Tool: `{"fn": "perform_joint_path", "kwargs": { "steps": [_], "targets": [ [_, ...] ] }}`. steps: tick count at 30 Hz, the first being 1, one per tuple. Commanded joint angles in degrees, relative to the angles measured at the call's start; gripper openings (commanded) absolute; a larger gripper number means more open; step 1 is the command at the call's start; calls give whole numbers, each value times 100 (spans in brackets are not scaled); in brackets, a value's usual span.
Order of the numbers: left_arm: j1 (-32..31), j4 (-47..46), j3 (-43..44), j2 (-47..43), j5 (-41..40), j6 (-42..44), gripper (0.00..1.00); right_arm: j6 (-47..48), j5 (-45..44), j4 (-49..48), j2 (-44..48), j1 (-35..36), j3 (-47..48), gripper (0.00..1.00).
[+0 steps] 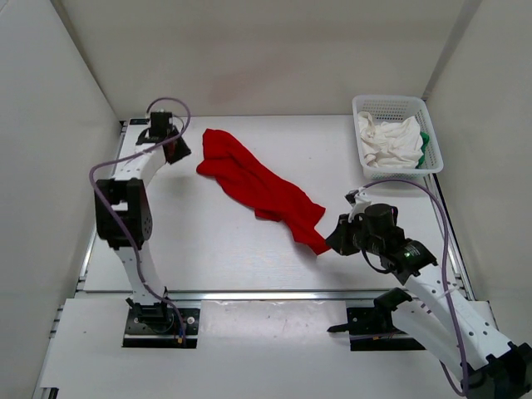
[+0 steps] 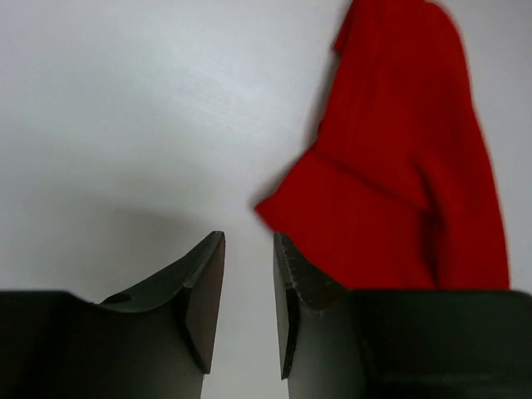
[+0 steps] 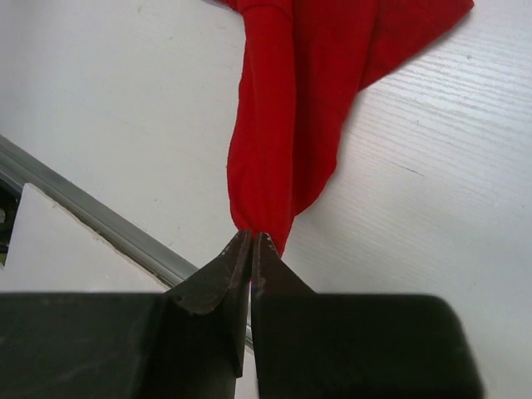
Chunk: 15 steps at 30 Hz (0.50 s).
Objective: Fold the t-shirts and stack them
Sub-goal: Flatten out the tshirt
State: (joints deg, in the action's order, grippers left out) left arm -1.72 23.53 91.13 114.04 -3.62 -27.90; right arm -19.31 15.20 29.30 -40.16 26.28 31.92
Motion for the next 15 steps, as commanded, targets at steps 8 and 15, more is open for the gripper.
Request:
{"fn": "perform_joint_path", "kwargs": {
  "steps": [8,15],
  "targets": [
    [-57,-1447,-1959,-673,738,-768,57,77,132,-240,193,166,78,0],
    [31,-2176,-1977,-137,1240,-1419,62,-12,132,-354,53,228,42,0]
  ]
}}
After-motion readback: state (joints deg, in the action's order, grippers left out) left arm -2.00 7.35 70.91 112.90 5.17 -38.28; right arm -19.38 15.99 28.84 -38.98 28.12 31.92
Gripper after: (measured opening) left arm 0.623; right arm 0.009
